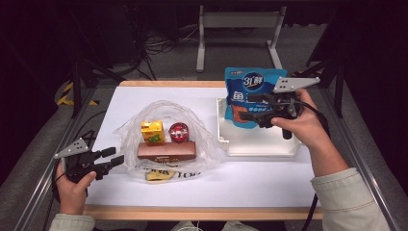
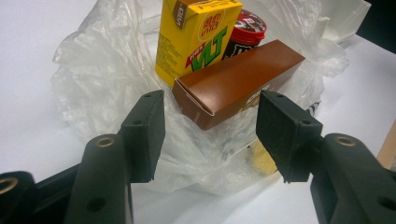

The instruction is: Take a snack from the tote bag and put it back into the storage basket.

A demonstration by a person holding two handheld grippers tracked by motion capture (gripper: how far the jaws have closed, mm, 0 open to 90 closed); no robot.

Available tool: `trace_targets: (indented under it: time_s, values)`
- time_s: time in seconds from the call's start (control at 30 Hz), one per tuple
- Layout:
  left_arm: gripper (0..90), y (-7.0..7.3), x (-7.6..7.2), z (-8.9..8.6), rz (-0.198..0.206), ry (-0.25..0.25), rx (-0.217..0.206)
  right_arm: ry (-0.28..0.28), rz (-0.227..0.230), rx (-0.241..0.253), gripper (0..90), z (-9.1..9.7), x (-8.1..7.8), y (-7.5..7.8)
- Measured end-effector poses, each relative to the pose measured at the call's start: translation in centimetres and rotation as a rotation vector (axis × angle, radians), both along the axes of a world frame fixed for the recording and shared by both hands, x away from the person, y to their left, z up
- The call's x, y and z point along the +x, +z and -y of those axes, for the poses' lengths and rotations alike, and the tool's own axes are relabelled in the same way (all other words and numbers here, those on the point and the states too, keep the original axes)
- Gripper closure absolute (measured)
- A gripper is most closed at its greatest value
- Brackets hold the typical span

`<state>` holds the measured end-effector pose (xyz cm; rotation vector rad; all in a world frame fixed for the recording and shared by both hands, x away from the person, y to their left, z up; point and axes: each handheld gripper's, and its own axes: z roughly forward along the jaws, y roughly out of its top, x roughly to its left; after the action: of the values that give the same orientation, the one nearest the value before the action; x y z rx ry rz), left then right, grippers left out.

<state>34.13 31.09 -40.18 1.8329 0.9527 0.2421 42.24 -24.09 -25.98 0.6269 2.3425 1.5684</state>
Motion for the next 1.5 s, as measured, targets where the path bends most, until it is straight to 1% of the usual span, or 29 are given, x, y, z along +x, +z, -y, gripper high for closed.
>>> trace_targets:
  time_s: [0.07, 0.13, 0.3, 0.43, 0.47, 0.5, 0.6, 0.7, 0.8, 0.87, 0.9, 0.97, 1.0, 1.1, 1.2, 1.3, 1.37, 1.5]
  values:
    - [42.8, 0.0, -0.1, -0.1, 0.005, 0.001, 0.006, 0.016, -0.001, -0.006, 25.6, -0.9, 0.1, -0.1]
    - [42.7, 0.0, -0.2, -0.1, -0.001, 0.005, 0.003, 0.033, -0.006, -0.010, 25.5, -1.8, 0.3, -0.1]
    - [42.6, 0.0, -0.5, -0.3, -0.002, 0.011, 0.000, 0.072, -0.014, -0.024, 25.2, -4.2, 0.7, -0.3]
    - [42.3, -0.1, -0.5, -0.4, -0.002, 0.006, 0.009, 0.097, -0.018, -0.037, 24.7, -6.0, 1.1, -0.6]
    - [42.3, -0.1, -0.5, -0.4, -0.002, 0.011, 0.005, 0.101, -0.019, -0.040, 24.7, -6.4, 1.2, -0.6]
    - [42.2, -0.1, -0.5, -0.4, -0.002, 0.011, 0.005, 0.101, -0.019, -0.040, 24.7, -6.4, 1.2, -0.6]
    - [41.5, -0.1, -0.6, -0.5, -0.004, 0.019, -0.003, 0.115, -0.021, -0.047, 24.6, -7.7, 1.4, -0.8]
    - [41.3, -0.1, -0.5, -0.7, -0.002, 0.016, 0.002, 0.127, -0.020, -0.054, 24.6, -8.9, 1.7, -1.0]
    - [41.0, -0.2, -0.4, -0.6, -0.009, 0.022, -0.002, 0.135, -0.019, -0.052, 24.0, -9.7, 1.8, -1.1]
    - [40.9, -0.2, -0.3, -0.6, -0.004, 0.020, 0.000, 0.142, -0.022, -0.056, 24.0, -10.4, 2.0, -1.3]
    - [40.7, -0.2, -0.3, -0.6, -0.004, 0.020, 0.000, 0.142, -0.022, -0.056, 24.0, -10.4, 2.0, -1.3]
    - [40.5, -0.2, -0.3, -0.7, -0.003, 0.023, 0.000, 0.153, -0.025, -0.057, 24.0, -11.5, 2.2, -1.6]
    - [40.2, -0.2, -0.3, -0.7, -0.003, 0.023, 0.000, 0.153, -0.025, -0.057, 24.0, -11.5, 2.2, -1.6]
    - [39.0, -0.3, -0.3, -0.8, -0.008, 0.030, 0.001, 0.166, -0.028, -0.058, 24.0, -12.6, 2.5, -1.8]
    - [38.8, -0.4, -0.3, -0.8, -0.011, 0.035, 0.011, 0.179, -0.032, -0.070, 24.0, -13.9, 2.9, -2.1]
    - [38.8, -0.4, -0.3, -0.8, -0.006, 0.031, 0.014, 0.189, -0.034, -0.076, 23.1, -14.8, 3.2, -2.4]
    - [38.8, -0.4, -0.3, -0.9, -0.003, 0.033, 0.005, 0.206, -0.036, -0.079, 22.9, -15.7, 3.4, -2.7]
    - [38.9, -0.4, -0.3, -1.0, -0.003, 0.034, -0.002, 0.219, -0.042, -0.094, 22.5, -17.1, 3.6, -3.4]
